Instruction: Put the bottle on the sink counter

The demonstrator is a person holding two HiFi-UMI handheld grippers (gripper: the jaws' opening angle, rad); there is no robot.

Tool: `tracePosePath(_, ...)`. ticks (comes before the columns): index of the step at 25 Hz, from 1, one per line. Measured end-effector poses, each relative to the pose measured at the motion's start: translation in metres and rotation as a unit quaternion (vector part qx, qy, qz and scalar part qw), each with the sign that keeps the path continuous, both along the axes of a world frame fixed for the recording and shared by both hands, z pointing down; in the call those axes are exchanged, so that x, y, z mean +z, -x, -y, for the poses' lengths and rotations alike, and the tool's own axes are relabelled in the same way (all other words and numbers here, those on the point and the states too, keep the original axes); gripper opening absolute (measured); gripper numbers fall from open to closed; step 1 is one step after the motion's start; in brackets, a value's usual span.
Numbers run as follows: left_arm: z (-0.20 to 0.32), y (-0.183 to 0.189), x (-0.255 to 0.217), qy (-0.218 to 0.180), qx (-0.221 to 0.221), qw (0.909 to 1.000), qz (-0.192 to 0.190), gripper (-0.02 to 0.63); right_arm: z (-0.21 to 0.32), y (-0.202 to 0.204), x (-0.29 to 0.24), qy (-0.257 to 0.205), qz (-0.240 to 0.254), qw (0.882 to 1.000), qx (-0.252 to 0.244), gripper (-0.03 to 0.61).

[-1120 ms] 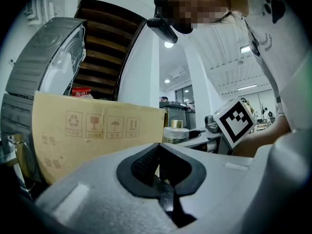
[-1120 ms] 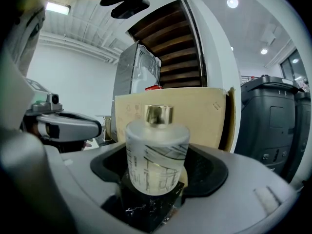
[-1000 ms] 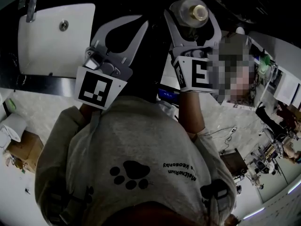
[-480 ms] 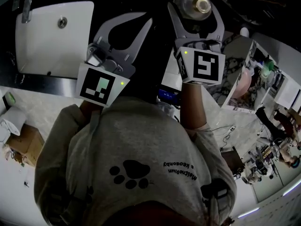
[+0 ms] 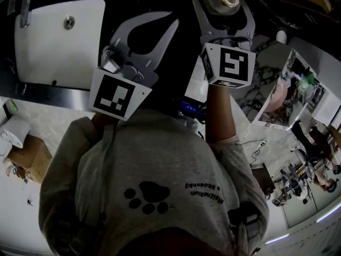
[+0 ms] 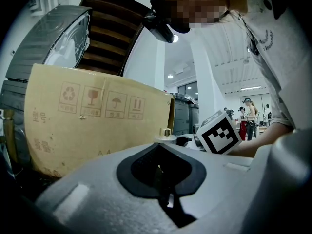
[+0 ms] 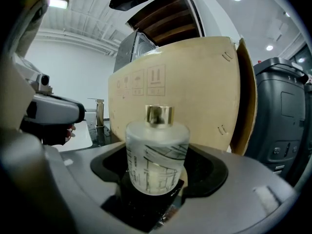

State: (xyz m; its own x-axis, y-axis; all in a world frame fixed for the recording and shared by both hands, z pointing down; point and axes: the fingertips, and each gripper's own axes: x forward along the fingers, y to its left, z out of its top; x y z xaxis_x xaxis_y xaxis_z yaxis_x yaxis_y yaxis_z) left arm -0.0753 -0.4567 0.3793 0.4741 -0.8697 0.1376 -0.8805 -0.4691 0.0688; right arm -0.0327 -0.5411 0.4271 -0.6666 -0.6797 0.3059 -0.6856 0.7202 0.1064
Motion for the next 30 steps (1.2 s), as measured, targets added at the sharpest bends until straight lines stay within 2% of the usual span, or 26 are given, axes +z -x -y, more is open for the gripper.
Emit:
tracePosePath(24,0.008,0.001,0.021,0.024,0.006,0.9996,-0.009,0.003,0.023,0.010,0.063,0.050,-0.043,0.998,-0.005,0.337)
tracePosePath(30,0.007,0.001,0.021,0.026,0.007,0.9996,-0.011,0.003,0.024,0.013,0.073,0.080,-0.057,0.995,-0.010,0.337)
